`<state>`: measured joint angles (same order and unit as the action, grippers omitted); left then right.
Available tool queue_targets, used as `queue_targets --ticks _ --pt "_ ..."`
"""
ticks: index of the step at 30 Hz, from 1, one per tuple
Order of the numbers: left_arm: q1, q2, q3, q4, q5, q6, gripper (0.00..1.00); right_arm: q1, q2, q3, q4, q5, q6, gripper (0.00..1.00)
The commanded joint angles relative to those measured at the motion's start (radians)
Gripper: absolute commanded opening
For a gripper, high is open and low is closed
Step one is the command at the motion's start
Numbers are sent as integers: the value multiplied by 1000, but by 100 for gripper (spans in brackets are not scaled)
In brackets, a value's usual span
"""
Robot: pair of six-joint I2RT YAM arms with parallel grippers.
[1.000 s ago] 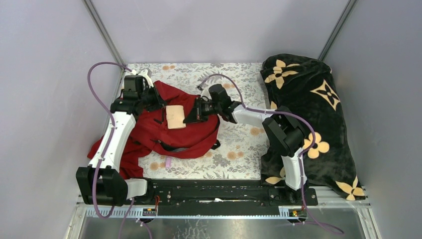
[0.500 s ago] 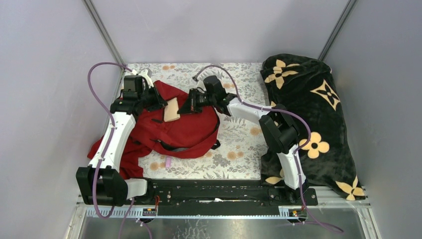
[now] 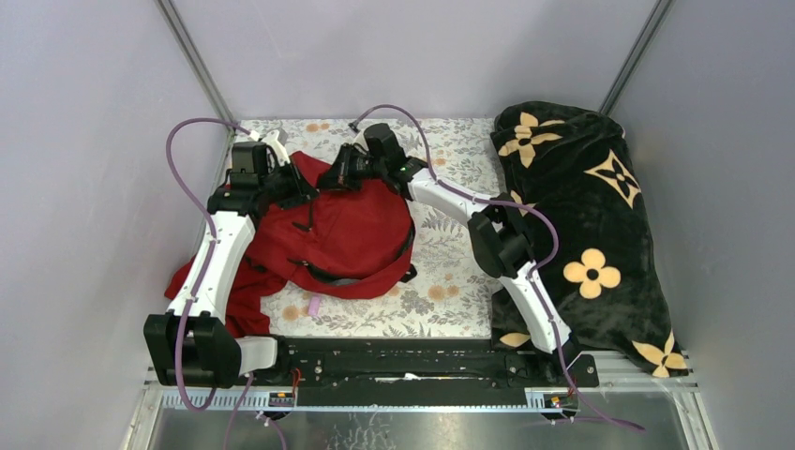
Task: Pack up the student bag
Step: Place the personal item in the student bag.
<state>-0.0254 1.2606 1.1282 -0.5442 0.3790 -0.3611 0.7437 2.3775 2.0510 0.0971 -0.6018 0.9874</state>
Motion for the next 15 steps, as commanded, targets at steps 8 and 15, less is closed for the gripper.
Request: queue_targets --ticks 8,15 --pt "-3 -7 3 75 157 -64 0 44 -104 -157 72 20 -23 38" --pt "4 -9 -12 89 108 -97 0 43 -290 -298 22 30 -141 73"
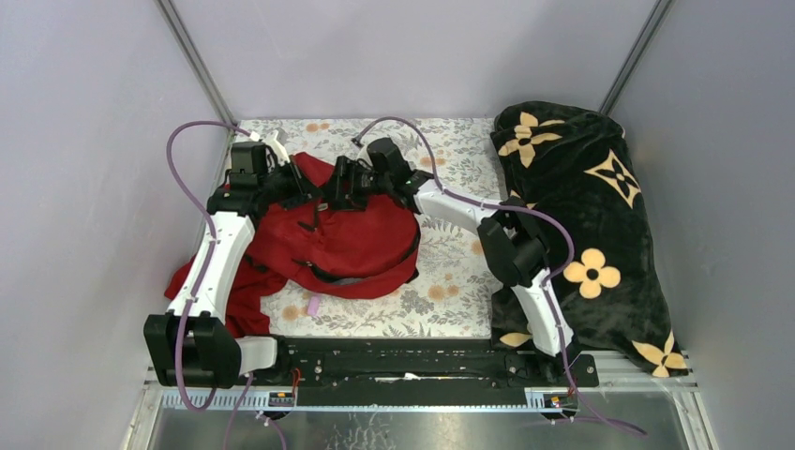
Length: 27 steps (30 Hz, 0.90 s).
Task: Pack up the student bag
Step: Place the personal item in the student bag, then move the student bag to the center of the board.
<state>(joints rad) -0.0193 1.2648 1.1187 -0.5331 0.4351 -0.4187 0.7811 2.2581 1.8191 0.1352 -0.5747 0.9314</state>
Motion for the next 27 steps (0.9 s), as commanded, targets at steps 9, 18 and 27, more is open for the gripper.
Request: queue_targets --ticks 9,18,27 --pt "-1 -22 -15 62 7 -23 0 0 -388 -285 -78 120 -225 83" --pt "-29 95 -10 49 19 1 0 1 -672 -764 108 282 -224 83" --pt "-360 128 111 -163 -533 36 86 -26 -778 -827 -159 630 -389 99"
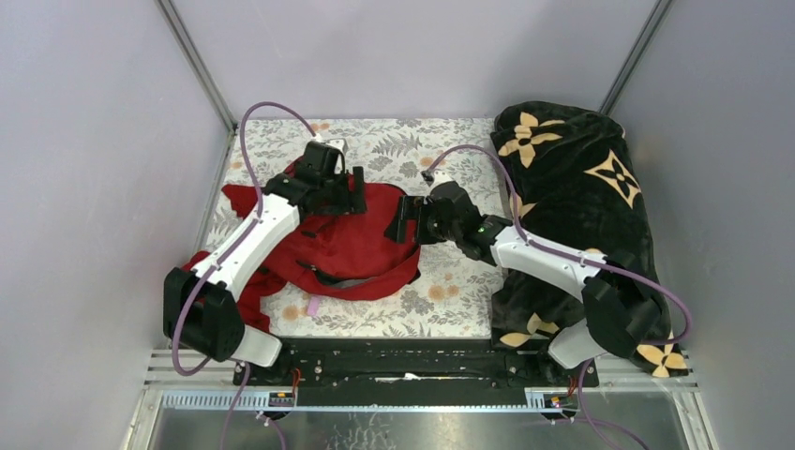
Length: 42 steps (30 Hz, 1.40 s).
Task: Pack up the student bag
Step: Move the student bag to the center of the board.
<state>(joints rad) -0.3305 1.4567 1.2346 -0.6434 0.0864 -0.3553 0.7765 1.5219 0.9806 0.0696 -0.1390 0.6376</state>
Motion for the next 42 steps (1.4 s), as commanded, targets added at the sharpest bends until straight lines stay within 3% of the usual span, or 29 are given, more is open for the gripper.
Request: queue_targets --ticks 1,4,8,11,15,16,21,26,29,30,31,33,35,38,42 --pt "-50 -104 -35 -34 -191 -50 87 -34 -17 26 -128 178 -96 100" --pt "-49 -261 -110 -4 -246 -113 90 -83 73 80 -188 38 -37 100" --pt "-48 -386 -153 -108 -401 -202 93 -125 148 29 -50 -121 76 100" --pt "-48 -396 -193 -175 -440 -246 91 -130 206 22 42 -201 121 87" --pt "-47 -344 -279 -144 -410 -279 89 -146 229 49 83 -201 131 15" --pt "-46 -333 -308 -99 -372 -271 88 -160 225 57 69 -170 125 3" --pt "-46 -200 -347 127 -164 -181 89 -303 212 66 77 -129 106 0" --pt "-44 -2 -199 198 -115 -127 90 -398 279 177 57 -134 70 0" --pt "-45 24 -106 179 -117 -116 91 -411 362 290 -12 -164 44 0" --pt "-46 8 -96 176 -122 -117 91 -411 373 302 -23 -179 40 1" --pt "-47 -16 -92 160 -133 -119 92 -411 372 301 -17 -190 39 14" --pt "-52 -75 -108 111 -182 -127 93 -411 350 276 7 -203 38 53" --pt "-56 -160 -143 34 -231 -150 95 -411 311 258 -13 -183 28 75" --pt "-73 -285 -215 -103 -285 -207 98 -412 227 227 -61 -106 0 93" --pt "-77 -406 -337 -220 -346 -322 99 -412 90 120 -43 36 18 100"
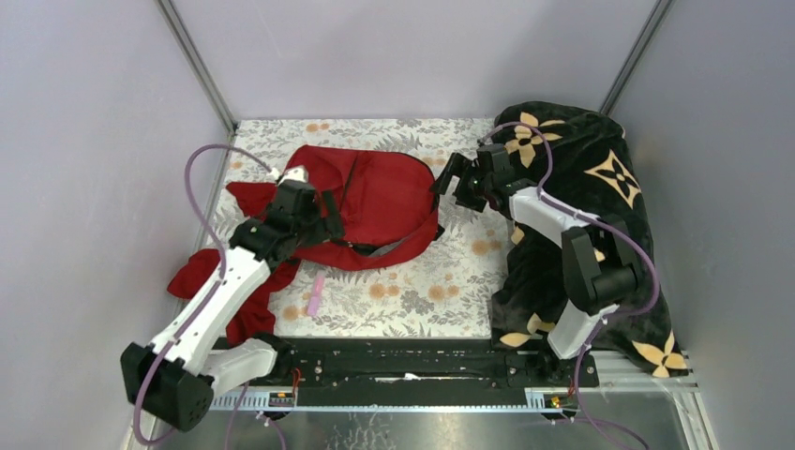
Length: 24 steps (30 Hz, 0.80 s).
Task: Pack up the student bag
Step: Move the student bag to the center of the board, then pick up the stationery from the center of the board.
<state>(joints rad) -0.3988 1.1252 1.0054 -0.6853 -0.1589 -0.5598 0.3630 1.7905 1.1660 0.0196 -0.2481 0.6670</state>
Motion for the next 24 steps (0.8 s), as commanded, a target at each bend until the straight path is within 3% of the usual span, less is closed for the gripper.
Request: queue_targets --ticks 1,6,10,14,24 --pt "-9 -96 -139 -185 -109 -156 99 2 -207 -89 16 166 -2 100" --pt "-31 -239 -247 -125 -127 -351 99 2 -280 -145 13 209 18 100" --pt "-31 -213 -371 -61 -118 -442 99 2 -289 -154 15 204 23 100" --pt "-45 -221 -479 -4 -83 -569 90 2 -276 -150 4 194 29 100" --pt "-49 -155 -552 15 -175 -582 75 2 -253 -159 29 154 64 100"
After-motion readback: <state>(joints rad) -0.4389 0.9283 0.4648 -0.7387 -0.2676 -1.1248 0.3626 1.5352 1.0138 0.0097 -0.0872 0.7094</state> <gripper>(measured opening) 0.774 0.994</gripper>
